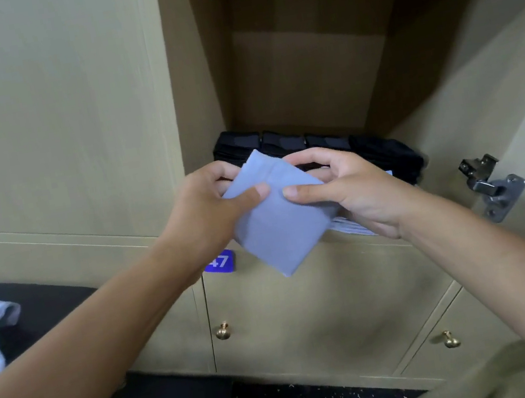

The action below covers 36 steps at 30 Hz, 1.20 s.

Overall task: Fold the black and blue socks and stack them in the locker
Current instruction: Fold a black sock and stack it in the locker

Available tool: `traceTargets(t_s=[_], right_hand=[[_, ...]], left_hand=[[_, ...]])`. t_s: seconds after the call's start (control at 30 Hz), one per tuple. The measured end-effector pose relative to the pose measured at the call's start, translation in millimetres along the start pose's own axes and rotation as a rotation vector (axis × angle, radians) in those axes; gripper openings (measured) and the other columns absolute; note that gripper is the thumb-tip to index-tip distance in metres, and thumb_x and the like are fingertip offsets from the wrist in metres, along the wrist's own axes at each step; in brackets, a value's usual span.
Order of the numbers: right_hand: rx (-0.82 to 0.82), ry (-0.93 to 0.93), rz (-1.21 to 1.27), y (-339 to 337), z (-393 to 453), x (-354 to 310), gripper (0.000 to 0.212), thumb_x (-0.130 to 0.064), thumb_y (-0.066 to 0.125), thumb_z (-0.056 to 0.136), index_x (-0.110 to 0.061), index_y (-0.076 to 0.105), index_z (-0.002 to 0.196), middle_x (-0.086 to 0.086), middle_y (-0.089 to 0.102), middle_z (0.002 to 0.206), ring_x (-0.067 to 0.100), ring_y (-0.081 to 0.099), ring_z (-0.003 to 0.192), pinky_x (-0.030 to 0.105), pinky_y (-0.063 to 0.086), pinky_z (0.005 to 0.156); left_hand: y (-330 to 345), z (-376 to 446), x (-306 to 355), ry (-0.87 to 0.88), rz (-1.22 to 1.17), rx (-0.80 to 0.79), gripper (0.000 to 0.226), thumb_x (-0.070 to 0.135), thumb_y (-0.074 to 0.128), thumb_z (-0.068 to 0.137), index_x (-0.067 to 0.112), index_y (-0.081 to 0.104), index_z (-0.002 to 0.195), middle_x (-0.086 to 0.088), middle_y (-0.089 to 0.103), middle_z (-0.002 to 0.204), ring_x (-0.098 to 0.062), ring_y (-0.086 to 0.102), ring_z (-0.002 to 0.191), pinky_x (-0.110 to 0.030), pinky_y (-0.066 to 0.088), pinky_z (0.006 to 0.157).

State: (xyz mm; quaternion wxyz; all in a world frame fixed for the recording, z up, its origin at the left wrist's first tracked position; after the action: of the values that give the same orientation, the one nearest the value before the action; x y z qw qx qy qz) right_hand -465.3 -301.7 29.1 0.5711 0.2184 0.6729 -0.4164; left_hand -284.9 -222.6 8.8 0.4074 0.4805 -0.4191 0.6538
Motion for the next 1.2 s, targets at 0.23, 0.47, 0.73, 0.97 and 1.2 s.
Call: traceTargets(t_s=[0.23,0.47,0.73,0.97,1.2], right_hand=[[0.156,0.060,0.319,-25,-2,8,0.078,-0.002,0.078,0.082,-0.028,0.035,0.141,0.012,0.073,0.117,0.026,0.074,0.097,0.040,0.061,0.081],[0.301,0.008,0.113,-42,-4,16,0.053,0.005,0.069,0.088,-0.032,0.039,0.112,0.020,0.074,0.107,0.035,0.073,0.097,0.050,0.059,0.086],[0.428,-0.103,-0.239,-81,-2,17,0.031,-0.002,0.058,0.097,-0.027,0.072,0.108,-0.001,0.069,0.107,0.014,0.063,0.090,0.023,0.046,0.076],[0.439,0.028,-0.310,-110,-3,30,0.048,-0.007,0.078,0.086,-0.018,0.065,0.131,-0.004,0.067,0.108,0.013,0.067,0.100,0.030,0.054,0.095],[0.422,0.151,-0.502,-121,7,47,0.062,-0.011,0.080,0.086,-0.016,0.056,0.143,0.000,0.061,0.126,0.020,0.060,0.114,0.028,0.046,0.097]], left_hand=[[23,23,-6,0.020,-0.108,0.197,0.029,0.023,0.065,0.099,0.026,0.038,0.109,-0.013,0.070,0.098,-0.016,0.060,0.072,-0.019,0.044,0.050],[53,38,-9,0.072,-0.106,0.122,0.027,0.006,0.049,0.103,0.029,0.037,0.112,-0.005,0.059,0.080,-0.007,0.054,0.061,-0.016,0.040,0.045],[80,53,-7,0.045,-0.146,-0.037,0.027,0.009,0.067,0.097,0.025,0.066,0.118,0.000,0.073,0.109,-0.014,0.073,0.095,-0.020,0.059,0.080],[105,71,-8,0.020,-0.101,-0.070,0.033,0.010,0.077,0.089,0.018,0.071,0.120,0.001,0.074,0.107,-0.010,0.072,0.096,-0.017,0.057,0.083],[122,86,-20,-0.070,-0.018,-0.119,0.032,0.015,0.086,0.080,0.018,0.074,0.110,-0.014,0.077,0.100,-0.026,0.075,0.096,-0.040,0.060,0.094]])
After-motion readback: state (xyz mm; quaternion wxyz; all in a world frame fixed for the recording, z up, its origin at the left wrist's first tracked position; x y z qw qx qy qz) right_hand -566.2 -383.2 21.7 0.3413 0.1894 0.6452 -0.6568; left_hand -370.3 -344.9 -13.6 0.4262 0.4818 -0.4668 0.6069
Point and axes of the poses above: each hand's wrist, its own z-axis towards the middle knuckle, its own y-axis out of the palm, x = y × z, the point moved 3 cm from there along z, towards the middle knuckle
